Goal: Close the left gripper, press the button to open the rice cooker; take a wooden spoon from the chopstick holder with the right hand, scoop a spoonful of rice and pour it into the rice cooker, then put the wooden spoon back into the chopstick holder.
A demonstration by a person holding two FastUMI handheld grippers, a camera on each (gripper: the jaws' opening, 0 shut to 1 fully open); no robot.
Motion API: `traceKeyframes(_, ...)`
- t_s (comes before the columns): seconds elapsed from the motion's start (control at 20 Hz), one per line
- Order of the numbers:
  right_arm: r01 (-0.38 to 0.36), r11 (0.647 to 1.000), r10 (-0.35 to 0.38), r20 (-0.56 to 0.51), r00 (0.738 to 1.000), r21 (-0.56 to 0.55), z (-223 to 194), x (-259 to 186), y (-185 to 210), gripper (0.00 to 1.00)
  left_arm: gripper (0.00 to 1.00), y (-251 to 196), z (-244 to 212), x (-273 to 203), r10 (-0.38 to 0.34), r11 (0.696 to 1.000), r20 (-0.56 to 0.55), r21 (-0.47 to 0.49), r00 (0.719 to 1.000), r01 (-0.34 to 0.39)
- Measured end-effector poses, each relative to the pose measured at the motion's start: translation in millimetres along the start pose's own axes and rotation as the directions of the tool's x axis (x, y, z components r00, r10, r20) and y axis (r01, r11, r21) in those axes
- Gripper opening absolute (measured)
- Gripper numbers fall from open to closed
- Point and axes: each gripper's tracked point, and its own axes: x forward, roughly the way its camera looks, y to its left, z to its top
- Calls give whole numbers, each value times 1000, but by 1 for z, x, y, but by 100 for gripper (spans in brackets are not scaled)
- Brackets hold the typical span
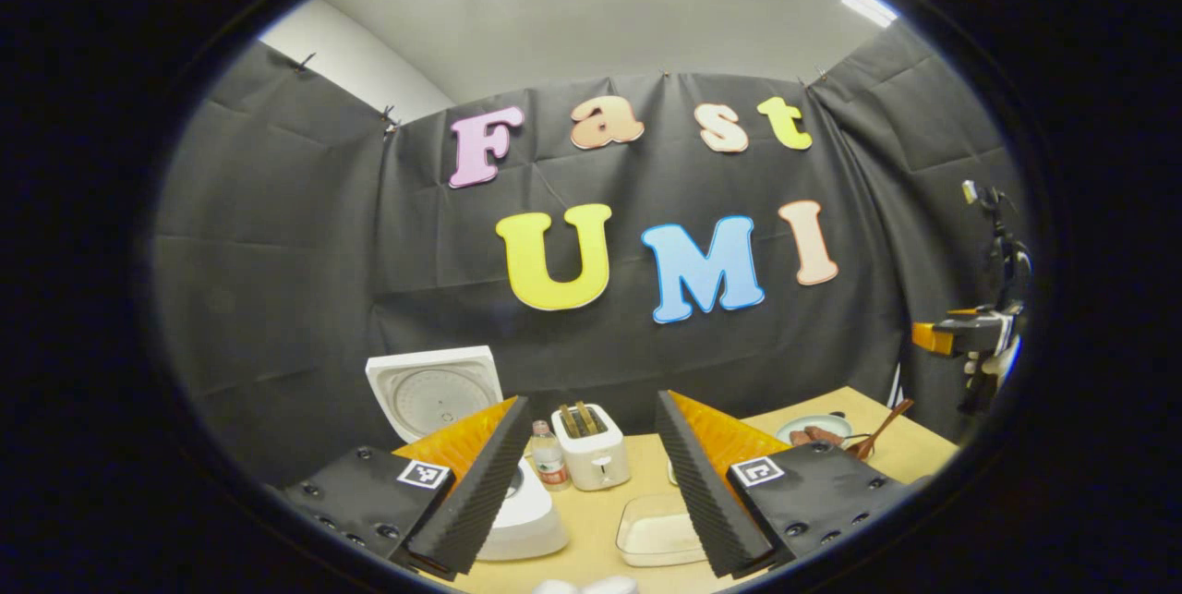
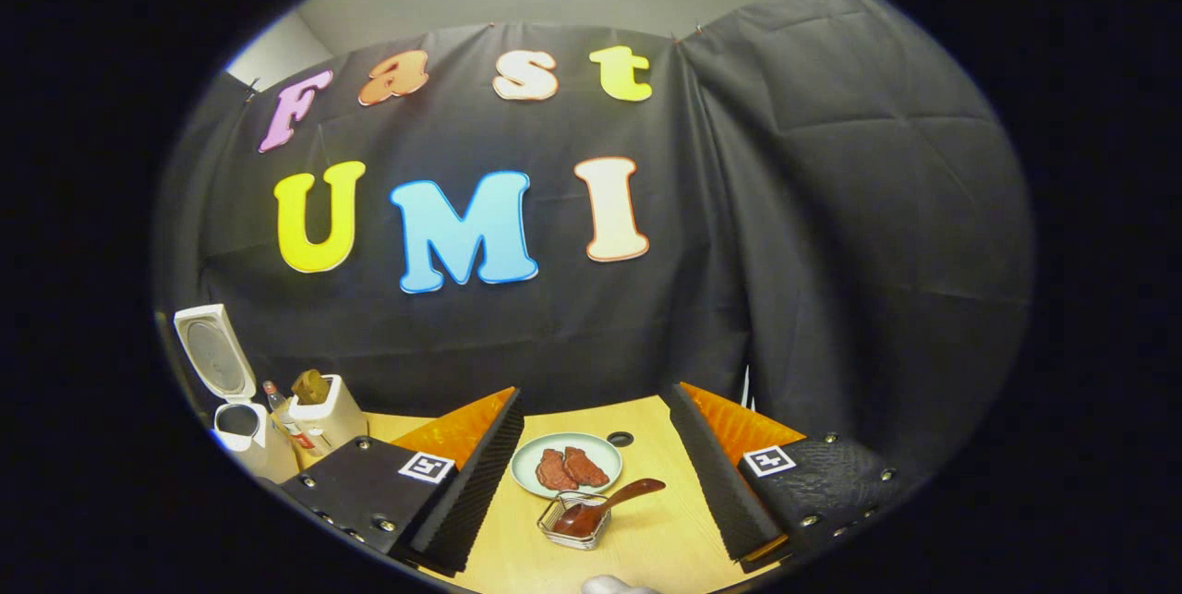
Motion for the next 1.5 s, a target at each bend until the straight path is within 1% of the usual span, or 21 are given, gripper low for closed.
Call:
traceKeyframes(0.2, -55, 998, 56, 54, 997, -25, 14, -62, 46, 98, 94, 19, 4, 3, -9, 1000, 7, -19, 1000, 9)
traceKeyframes(0.25, -72, 997, 73, 55, 996, -22, 10, -74, 57, 98, 94, 24, 3, 3, -8, 1000, 6, -18, 1000, 8)
traceKeyframes(0.3, -86, 996, 87, 49, 995, -23, 5, -84, 66, 100, 94, 29, 0, 4, -6, 1000, 3, -14, 1000, 6)
traceKeyframes(0.35, -93, 995, 94, 39, 995, -25, 1, -93, 72, 97, 94, 35, -1, 6, -3, 1000, 2, -11, 1000, 3)
traceKeyframes(0.5, -110, 994, 110, 3, 994, -5, -7, -106, 87, 98, 94, 58, -1, 10, 17, 1000, 5, -8, 1000, -17)
traceKeyframes(0.65, -111, 994, 111, 1, 994, 6, -3, -109, 96, 98, 94, 89, 3, 30, 58, 998, 13, -3, 998, -58)
traceKeyframes(0.75, -118, 993, 118, -2, 993, -1, -3, -108, 104, 97, 94, 118, 14, 55, 98, 995, 21, 10, 995, -98)
traceKeyframes(0.8, -120, 993, 120, -7, 993, -6, -3, -108, 106, 98, 96, 134, 18, 68, 126, 992, 26, 10, 992, -126)
traceKeyframes(0.85, -124, 992, 124, -15, 992, -8, -5, -107, 110, 98, 94, 151, 25, 83, 151, 988, 28, 4, 988, -151)
traceKeyframes(0.95, -128, 992, 127, -29, 991, -5, -6, -103, 116, 98, 95, 182, 38, 110, 193, 981, 41, -13, 980, -192)
traceKeyframes(1.1, -132, 991, 132, -54, 990, 18, -9, -97, 123, 98, 94, 216, 51, 151, 230, 973, 51, -26, 972, -229)
traceKeyframes(1.15, -129, 991, 130, -61, 990, 18, -11, -94, 124, 98, 95, 227, 55, 167, 242, 970, 53, -22, 969, -242)
traceKeyframes(1.25, -127, 992, 128, -73, 989, 14, -12, -88, 128, 98, 94, 247, 54, 196, 264, 964, 43, -28, 964, -263)
traceKeyframes(1.35, -123, 992, 123, -82, 989, 6, -13, -82, 131, 98, 94, 267, 51, 226, 283, 958, 24, -54, 959, -281)
traceKeyframes(1.5, -125, 992, 125, -106, 986, 2, -17, -74, 138, 98, 94, 297, 30, 272, 320, 946, -24, -55, 947, -320)
